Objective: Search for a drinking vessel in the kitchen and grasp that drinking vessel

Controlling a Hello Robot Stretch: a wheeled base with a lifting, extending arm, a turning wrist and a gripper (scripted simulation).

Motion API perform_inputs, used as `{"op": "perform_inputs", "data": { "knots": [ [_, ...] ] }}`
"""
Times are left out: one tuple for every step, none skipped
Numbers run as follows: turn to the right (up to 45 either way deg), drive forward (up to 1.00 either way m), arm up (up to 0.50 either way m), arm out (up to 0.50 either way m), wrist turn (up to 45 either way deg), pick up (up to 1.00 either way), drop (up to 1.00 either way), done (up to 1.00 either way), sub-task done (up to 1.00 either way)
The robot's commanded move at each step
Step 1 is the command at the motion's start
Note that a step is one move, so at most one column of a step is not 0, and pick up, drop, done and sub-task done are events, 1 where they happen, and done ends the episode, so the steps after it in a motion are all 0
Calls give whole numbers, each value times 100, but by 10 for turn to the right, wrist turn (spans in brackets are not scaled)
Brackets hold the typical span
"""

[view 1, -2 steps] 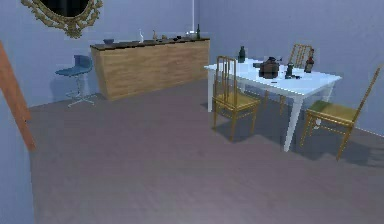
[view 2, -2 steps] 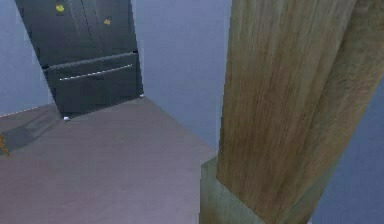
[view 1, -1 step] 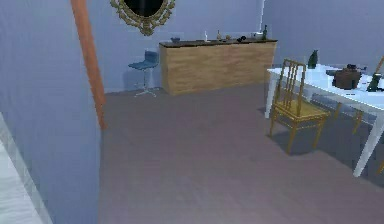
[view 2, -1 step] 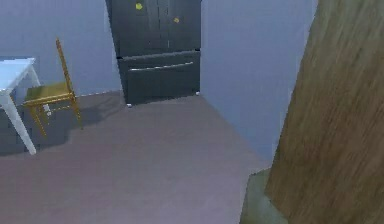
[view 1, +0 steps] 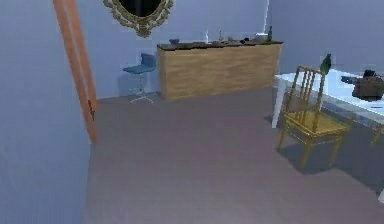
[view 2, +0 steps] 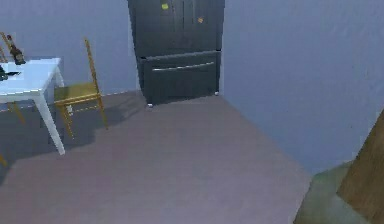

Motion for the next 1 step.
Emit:
{"op": "perform_inputs", "data": {
  "knots": [
    [90,0,0,0,0,0,0,0,0]
  ]
}}
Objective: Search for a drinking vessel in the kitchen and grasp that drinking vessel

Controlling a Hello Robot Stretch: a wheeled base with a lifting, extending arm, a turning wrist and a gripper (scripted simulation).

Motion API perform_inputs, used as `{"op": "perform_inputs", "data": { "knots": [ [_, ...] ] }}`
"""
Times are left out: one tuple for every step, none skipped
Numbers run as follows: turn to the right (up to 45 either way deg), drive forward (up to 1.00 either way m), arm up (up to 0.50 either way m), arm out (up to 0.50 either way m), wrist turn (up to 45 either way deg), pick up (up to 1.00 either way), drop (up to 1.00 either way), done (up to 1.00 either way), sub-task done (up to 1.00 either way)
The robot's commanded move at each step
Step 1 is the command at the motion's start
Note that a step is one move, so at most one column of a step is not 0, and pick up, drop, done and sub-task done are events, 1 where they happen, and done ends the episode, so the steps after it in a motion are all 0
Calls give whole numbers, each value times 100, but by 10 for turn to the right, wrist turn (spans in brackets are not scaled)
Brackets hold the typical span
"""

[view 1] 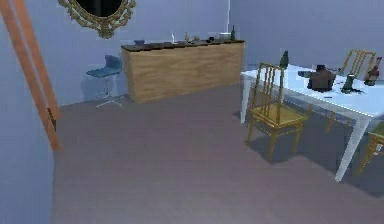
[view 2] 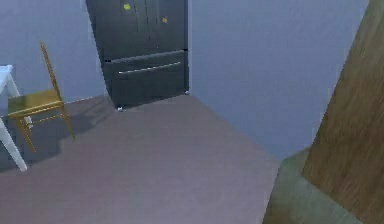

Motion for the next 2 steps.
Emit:
{"op": "perform_inputs", "data": {
  "knots": [
    [0,100,0,0,0,0,0,0,0],
    [30,0,0,0,0,0,0,0,0]
  ]
}}
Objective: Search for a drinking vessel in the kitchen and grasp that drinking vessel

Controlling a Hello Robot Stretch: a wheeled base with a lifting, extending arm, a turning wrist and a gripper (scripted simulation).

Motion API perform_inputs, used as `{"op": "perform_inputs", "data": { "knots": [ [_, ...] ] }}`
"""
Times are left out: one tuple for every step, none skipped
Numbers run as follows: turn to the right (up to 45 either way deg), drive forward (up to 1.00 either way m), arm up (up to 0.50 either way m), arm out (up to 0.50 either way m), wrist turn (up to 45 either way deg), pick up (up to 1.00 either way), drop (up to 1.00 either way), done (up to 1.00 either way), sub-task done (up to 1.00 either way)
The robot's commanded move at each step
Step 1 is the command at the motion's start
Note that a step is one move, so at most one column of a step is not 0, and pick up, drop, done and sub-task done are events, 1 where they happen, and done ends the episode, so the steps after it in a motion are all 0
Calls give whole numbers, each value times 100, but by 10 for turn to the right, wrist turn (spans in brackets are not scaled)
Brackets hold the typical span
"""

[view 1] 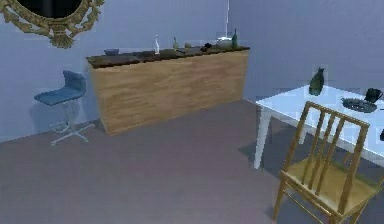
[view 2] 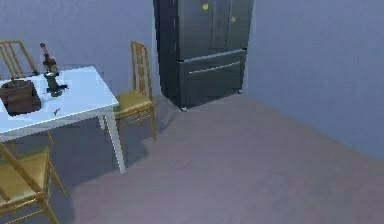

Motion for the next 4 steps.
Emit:
{"op": "perform_inputs", "data": {
  "knots": [
    [-120,0,0,0,0,0,0,0,0],
    [0,90,0,0,0,0,0,0,0],
    [-420,0,0,0,0,0,0,0,0],
    [0,5,0,0,0,0,0,0,0]
  ]
}}
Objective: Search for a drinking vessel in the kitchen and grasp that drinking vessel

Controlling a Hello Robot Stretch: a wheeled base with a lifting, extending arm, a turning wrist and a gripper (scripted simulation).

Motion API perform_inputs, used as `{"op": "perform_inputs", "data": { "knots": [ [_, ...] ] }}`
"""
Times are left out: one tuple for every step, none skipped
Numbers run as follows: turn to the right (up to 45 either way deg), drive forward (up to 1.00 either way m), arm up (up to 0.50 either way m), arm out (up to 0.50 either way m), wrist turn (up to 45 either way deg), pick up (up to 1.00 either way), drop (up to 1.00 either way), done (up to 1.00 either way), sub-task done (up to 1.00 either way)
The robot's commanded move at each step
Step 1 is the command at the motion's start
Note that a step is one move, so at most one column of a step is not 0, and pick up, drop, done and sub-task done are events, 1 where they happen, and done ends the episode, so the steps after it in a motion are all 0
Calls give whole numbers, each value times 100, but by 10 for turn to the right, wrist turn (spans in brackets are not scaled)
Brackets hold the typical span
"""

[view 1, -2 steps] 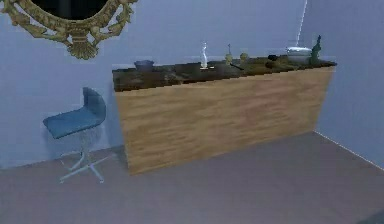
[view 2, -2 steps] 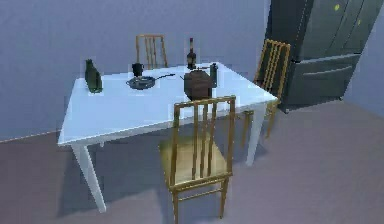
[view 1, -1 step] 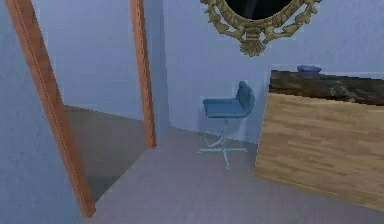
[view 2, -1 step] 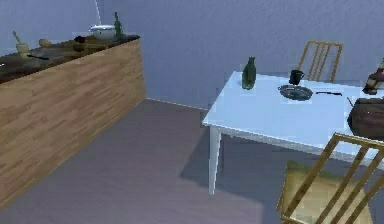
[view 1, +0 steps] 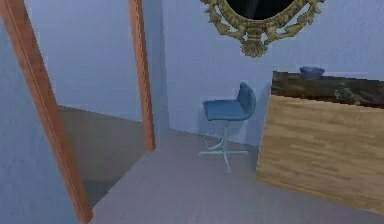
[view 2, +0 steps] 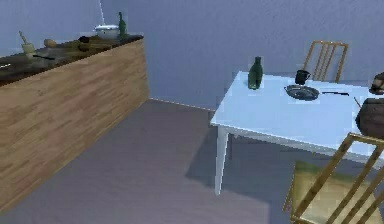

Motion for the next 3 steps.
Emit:
{"op": "perform_inputs", "data": {
  "knots": [
    [450,0,0,0,0,0,0,0,0],
    [450,0,0,0,0,0,0,0,0],
    [90,0,0,0,0,0,0,0,0]
  ]
}}
